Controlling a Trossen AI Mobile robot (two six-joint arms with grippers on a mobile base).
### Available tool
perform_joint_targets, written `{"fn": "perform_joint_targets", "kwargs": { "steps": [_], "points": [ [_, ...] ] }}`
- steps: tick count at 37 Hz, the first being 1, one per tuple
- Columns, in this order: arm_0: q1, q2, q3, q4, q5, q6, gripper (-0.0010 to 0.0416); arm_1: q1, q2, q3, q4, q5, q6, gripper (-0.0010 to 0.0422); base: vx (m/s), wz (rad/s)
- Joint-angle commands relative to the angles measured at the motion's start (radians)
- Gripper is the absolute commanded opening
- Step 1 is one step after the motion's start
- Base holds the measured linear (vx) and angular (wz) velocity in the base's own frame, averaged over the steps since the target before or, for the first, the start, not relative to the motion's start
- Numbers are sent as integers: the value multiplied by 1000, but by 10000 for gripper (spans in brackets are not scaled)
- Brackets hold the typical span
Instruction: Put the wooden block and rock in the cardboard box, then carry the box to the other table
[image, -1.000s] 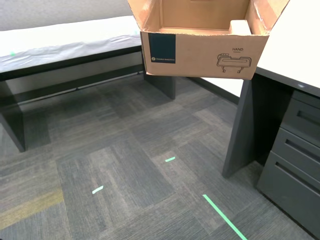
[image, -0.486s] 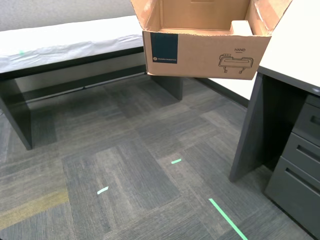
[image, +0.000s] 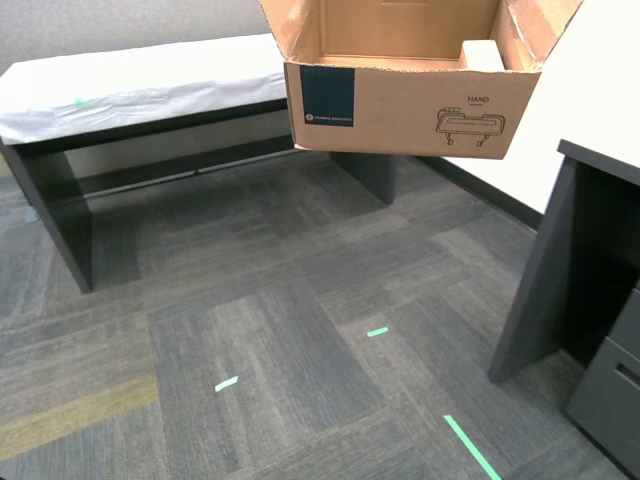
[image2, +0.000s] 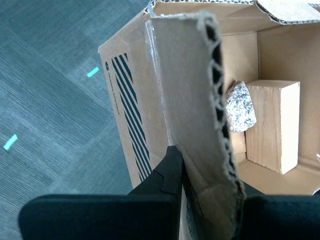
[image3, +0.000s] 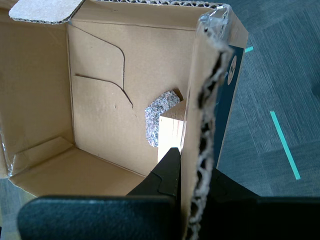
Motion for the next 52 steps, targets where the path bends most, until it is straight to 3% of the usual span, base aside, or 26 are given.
{"fn": "perform_joint_targets", "kwargs": {
  "steps": [1,17,31,52],
  "points": [
    [3,0,2,13,-34,-1,-1,-4,0,2,13,33,41,-1,96,27],
    [3,0,2,24,-34,-7,-1,-3,0,2,14,33,66,-1,96,-6],
    [3,0,2,23,-34,-55,-1,-3,0,1,24,33,-17,-1,87,-55],
    [3,0,2,24,-36,-73,-1,-3,0,1,30,33,-106,-1,77,-48]
  ]
}}
